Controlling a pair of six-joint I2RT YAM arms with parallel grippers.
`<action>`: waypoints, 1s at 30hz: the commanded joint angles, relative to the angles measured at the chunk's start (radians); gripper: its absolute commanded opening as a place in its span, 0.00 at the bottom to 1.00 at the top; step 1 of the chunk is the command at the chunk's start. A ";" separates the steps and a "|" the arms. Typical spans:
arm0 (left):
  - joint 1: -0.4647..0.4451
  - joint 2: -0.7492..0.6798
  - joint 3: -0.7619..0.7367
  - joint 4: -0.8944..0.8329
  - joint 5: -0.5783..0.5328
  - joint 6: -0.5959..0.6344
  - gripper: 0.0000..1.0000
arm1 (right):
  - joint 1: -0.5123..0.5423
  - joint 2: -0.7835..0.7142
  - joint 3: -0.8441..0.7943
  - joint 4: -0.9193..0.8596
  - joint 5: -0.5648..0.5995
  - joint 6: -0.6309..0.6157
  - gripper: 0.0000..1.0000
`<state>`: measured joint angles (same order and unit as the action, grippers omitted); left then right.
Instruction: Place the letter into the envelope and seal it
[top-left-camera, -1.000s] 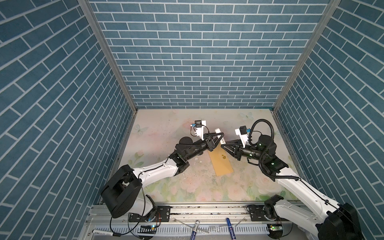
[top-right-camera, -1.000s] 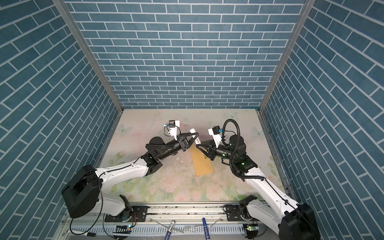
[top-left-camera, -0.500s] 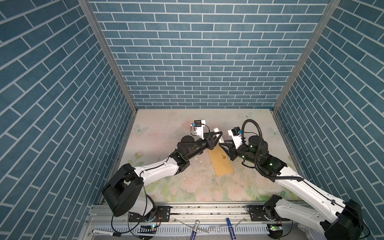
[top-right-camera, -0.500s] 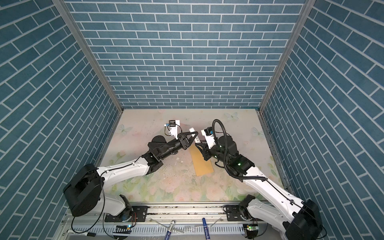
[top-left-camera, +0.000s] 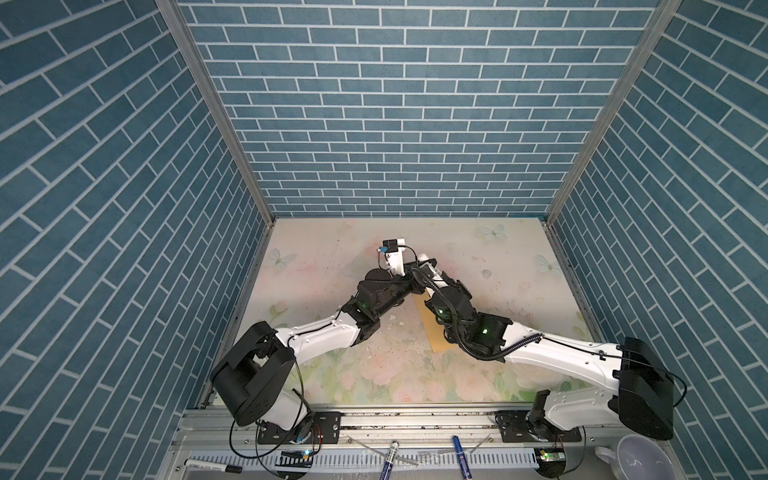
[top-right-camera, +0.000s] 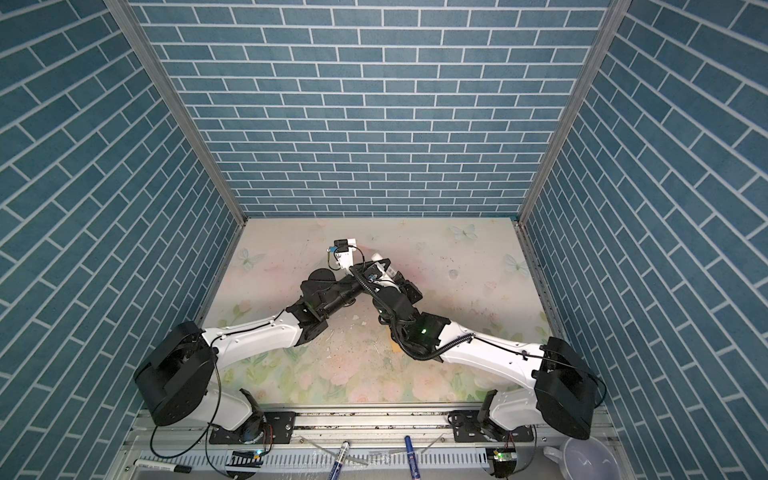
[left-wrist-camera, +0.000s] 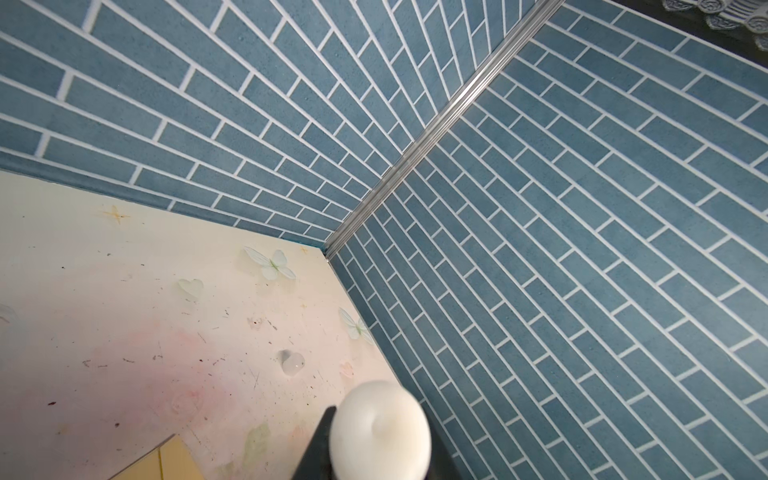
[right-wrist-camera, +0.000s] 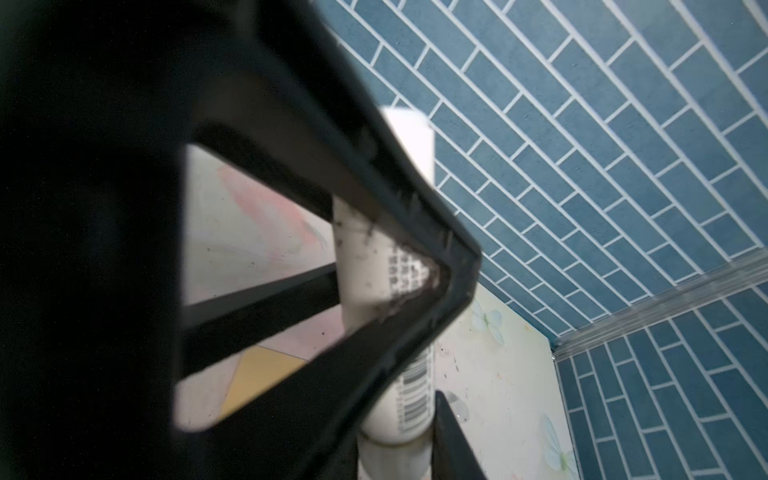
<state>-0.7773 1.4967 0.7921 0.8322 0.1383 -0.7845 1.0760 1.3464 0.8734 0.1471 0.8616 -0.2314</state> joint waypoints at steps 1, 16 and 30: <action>-0.028 -0.013 0.012 -0.009 0.098 0.012 0.00 | -0.022 -0.014 0.039 0.064 0.130 -0.045 0.00; -0.028 -0.046 -0.002 -0.007 0.112 0.053 0.06 | -0.042 -0.154 0.001 -0.075 -0.258 0.153 0.00; -0.026 -0.086 -0.034 0.075 0.180 0.111 0.62 | -0.222 -0.337 -0.104 -0.060 -0.724 0.378 0.00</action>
<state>-0.8036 1.4376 0.7681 0.8585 0.2703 -0.6994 0.8841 1.0439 0.8062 0.0425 0.2890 0.0505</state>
